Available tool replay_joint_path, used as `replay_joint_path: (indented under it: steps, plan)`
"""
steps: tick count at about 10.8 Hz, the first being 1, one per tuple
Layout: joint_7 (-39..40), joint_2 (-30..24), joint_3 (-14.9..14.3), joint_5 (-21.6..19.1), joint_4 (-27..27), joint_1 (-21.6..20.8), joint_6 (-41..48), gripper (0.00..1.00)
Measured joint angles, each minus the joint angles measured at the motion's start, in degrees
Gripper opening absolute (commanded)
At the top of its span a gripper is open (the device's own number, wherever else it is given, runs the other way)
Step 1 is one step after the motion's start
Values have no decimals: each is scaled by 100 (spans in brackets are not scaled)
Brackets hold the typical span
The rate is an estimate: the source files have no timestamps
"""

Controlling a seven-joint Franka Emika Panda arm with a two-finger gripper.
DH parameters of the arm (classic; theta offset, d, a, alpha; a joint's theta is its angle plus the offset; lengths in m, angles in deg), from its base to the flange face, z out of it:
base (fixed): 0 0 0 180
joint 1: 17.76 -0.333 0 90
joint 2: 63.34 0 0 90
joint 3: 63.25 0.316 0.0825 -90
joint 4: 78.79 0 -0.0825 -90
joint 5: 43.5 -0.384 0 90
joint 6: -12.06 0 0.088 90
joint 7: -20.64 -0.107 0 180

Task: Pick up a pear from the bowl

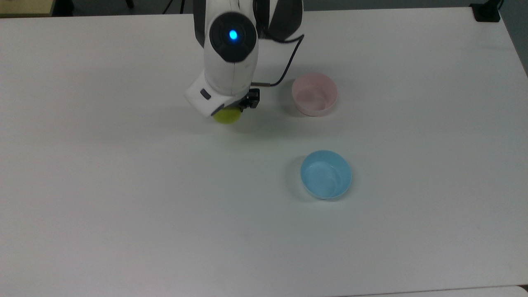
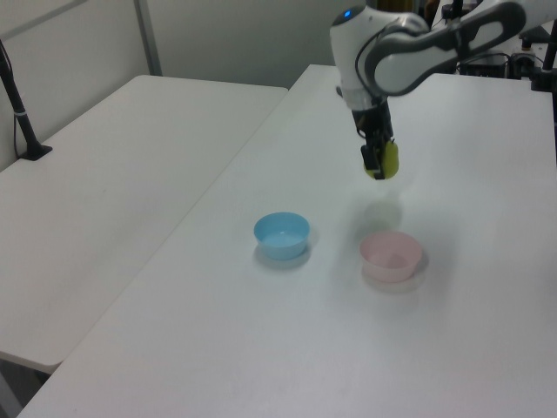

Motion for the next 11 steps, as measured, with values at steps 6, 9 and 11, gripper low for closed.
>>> replay_joint_path:
  steps: [6, 9, 11]
  plan:
    - [0, 445, 19, 190, 3, -37, -151, 100]
    - [-3, 326, 19, 191, -124, -34, -151, 100]
    - [-111, -120, 18, 191, -192, -23, -90, 100]
